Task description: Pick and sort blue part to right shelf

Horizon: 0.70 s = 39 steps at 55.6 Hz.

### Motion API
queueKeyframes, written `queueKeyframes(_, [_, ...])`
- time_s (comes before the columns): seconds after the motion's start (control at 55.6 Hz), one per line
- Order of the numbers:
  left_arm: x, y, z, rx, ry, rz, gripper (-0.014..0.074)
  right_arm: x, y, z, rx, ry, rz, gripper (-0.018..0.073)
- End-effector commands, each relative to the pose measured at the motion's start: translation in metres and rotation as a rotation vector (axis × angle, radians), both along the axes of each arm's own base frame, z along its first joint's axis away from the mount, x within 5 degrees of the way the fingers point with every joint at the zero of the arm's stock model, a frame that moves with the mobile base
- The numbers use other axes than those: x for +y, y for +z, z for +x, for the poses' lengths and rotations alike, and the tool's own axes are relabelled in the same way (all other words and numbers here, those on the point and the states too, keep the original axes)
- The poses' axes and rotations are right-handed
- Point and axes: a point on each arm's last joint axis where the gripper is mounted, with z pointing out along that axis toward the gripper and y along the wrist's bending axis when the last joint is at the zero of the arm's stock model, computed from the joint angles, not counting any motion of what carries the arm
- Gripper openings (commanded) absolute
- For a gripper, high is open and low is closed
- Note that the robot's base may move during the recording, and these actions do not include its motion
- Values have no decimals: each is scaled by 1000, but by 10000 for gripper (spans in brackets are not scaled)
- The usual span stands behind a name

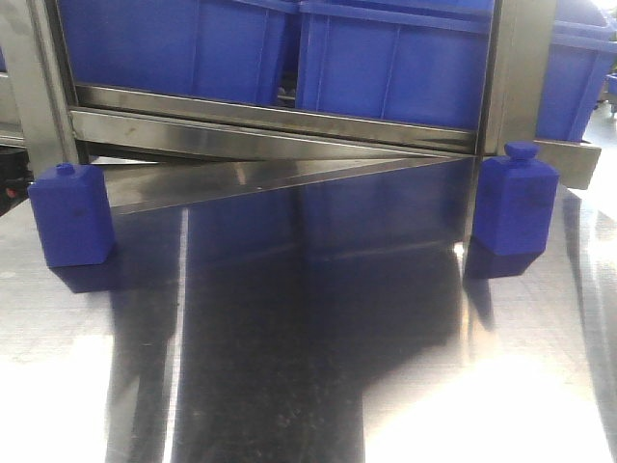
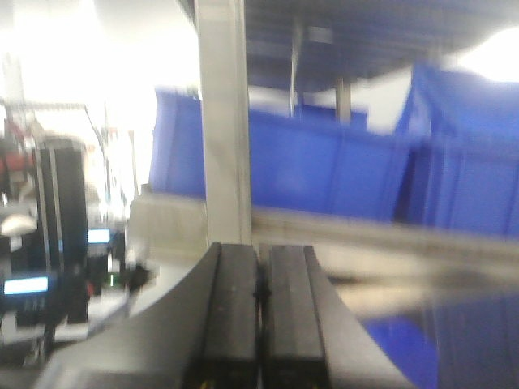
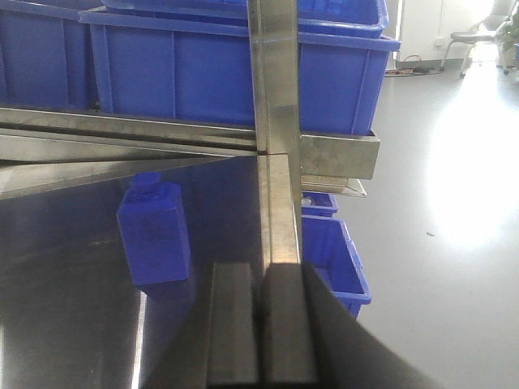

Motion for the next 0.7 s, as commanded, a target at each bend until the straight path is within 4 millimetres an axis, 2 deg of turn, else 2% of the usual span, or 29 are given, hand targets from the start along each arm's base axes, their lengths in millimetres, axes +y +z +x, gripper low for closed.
queueKeyframes(0.0, [1,27,-8,-132,4,-29,124,0,11,-2,-110,2,2,32])
queueKeyframes(0.198, [-3,98,-16,4,-46,-13,128,0,11,-2,-111,2,2,32])
queueKeyframes(0.234, [-4,113,-15,55,-57,-7,128,0,11,-2,-110,2,2,32])
queueKeyframes(0.324, [-7,135,-9,168,-81,-5,129,0,11,-2,-110,2,2,32])
queueKeyframes(0.522, [-15,162,24,422,-158,-53,152,0,11,-2,-110,2,2,32])
queueKeyframes(0.576, [-16,165,36,486,-168,-56,196,0,11,-2,-110,2,2,32])
queueKeyframes(0.684, [-20,167,62,612,-187,-63,350,0,11,-2,-110,2,2,32])
